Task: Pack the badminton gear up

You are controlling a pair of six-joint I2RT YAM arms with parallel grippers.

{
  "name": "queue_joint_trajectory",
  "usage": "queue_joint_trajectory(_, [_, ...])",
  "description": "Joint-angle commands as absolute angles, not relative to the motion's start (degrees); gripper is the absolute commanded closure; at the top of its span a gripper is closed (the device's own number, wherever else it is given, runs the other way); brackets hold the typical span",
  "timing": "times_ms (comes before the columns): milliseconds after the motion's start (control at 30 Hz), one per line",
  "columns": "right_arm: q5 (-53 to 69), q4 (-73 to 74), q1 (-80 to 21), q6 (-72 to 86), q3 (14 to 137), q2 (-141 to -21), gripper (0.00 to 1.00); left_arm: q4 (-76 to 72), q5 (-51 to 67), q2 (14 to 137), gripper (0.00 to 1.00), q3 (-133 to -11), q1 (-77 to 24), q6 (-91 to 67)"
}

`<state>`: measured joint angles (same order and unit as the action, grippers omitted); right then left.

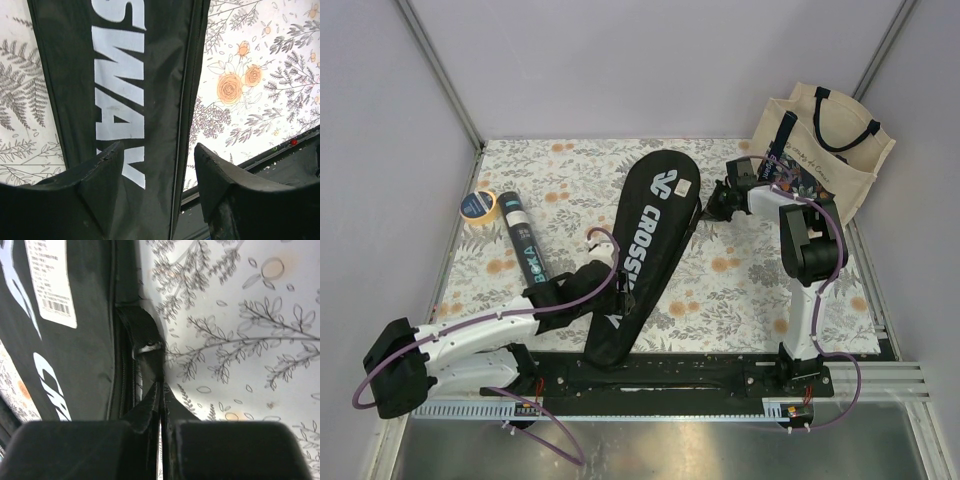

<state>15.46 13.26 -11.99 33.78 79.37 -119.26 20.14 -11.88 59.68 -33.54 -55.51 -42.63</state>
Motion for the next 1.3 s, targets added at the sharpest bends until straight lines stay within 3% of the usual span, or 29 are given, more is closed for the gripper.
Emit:
queue_joint_trajectory(0, [13.89,14.15,-12.22,32.0,76.13,-113.92,1.0,20.56,-13.97,59.94,0.39,-37.96,-55.81,-37.62])
queue_joint_trajectory(200, [14.23,8.28,-12.22,32.87,64.88,-104.86,1.0,21.01,-15.29,62.57,0.39,-39.73,-57.22,-37.35])
queue_joint_trajectory(333, [15.82,3.79,-12.39,36.47,61.09,-103.98,0.71,18.73,-13.45,63.28,0.38,-38.5,-57.3,-39.28])
queue_joint_trajectory(467, [13.81,1.75,-12.92,39.54,60.46,-105.29,0.57,16.35,-12.57,62.31,0.38,-36.04,-57.22,-41.04])
queue_joint_trajectory(1033, [6.42,7.3,-18.19,46.41,66.8,-110.12,0.57,22.76,-16.08,50.98,0.35,-37.35,-56.87,-40.78])
queue_joint_trajectory(1267, [9.66,3.52,-20.39,49.3,66.01,-111.71,0.73,22.24,-16.0,48.69,0.34,-36.56,-56.69,-40.96])
